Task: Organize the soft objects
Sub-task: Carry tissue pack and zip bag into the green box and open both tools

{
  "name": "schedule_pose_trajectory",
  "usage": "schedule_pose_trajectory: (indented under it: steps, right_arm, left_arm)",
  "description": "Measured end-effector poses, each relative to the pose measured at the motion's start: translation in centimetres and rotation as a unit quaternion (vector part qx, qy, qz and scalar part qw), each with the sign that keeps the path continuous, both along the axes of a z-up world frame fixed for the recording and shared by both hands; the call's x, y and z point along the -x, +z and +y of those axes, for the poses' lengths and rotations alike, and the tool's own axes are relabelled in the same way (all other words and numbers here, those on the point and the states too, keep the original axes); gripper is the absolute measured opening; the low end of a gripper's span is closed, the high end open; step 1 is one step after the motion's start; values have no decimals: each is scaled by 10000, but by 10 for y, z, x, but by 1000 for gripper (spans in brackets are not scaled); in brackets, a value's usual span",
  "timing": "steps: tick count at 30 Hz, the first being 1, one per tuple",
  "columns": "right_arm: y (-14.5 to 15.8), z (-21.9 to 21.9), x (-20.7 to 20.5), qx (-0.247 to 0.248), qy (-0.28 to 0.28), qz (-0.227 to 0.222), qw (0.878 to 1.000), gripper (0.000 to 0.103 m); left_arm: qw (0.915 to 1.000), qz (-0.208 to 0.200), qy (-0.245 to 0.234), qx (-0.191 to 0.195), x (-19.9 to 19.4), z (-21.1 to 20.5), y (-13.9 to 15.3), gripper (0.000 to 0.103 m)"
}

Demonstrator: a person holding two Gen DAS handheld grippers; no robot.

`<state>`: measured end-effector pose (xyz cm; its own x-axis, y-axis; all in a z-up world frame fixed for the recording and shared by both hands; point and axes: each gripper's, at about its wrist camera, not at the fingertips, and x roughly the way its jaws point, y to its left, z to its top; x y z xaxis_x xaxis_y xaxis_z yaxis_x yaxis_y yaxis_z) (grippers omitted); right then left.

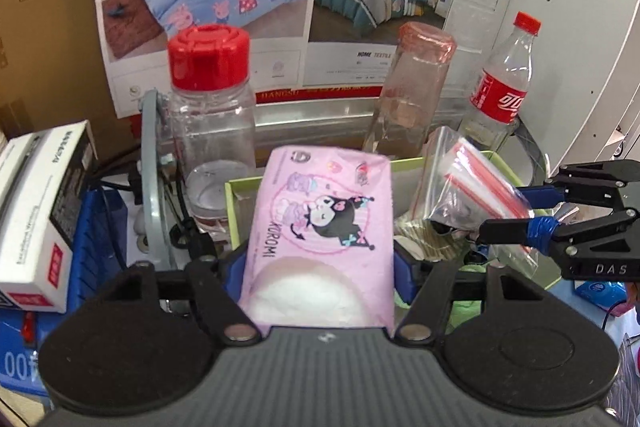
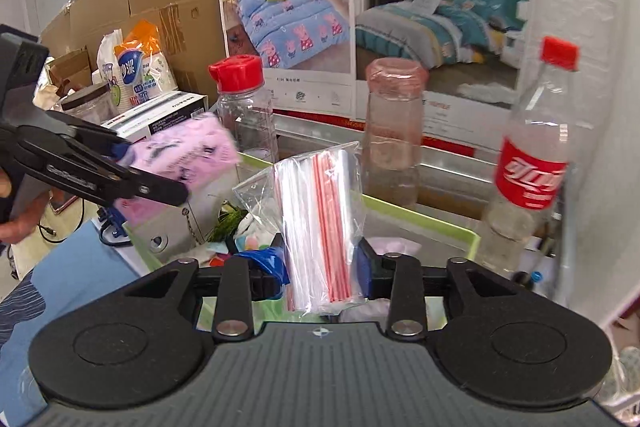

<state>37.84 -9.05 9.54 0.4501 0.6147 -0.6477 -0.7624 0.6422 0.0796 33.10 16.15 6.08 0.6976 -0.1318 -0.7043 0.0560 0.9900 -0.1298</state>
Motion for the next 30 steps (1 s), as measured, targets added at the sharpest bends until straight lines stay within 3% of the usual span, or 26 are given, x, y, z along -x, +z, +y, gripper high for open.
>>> schedule_pose_trajectory:
  steps: [2, 6, 16, 19, 20, 30]
  right_arm:
    - [-13, 11, -3, 121, -65, 109, 9998, 25]
    - [-23, 21, -1, 398, -223, -21, 9990, 32]
    - [-1, 23, 4, 259, -390, -175, 9988, 47]
    - [7, 16, 13, 273, -460, -111, 9985, 49]
    - [9, 13, 17, 271, -492, -93, 9984, 50]
    - [32, -14, 86, 236, -675, -117, 9974, 55]
  left_arm:
    - [9999, -68, 64, -106, -3, 0, -5, 92]
    - [9996, -184, 88, -194, 1, 4, -3, 92]
    - [9994, -292, 159, 2, 31, 8, 14, 92]
    - [9993, -314, 219, -9, 50, 6, 20, 94]
    - [9991, -353, 250, -15, 58, 4, 23, 102]
    - [9966, -803, 176, 9, 146, -23, 48, 101]
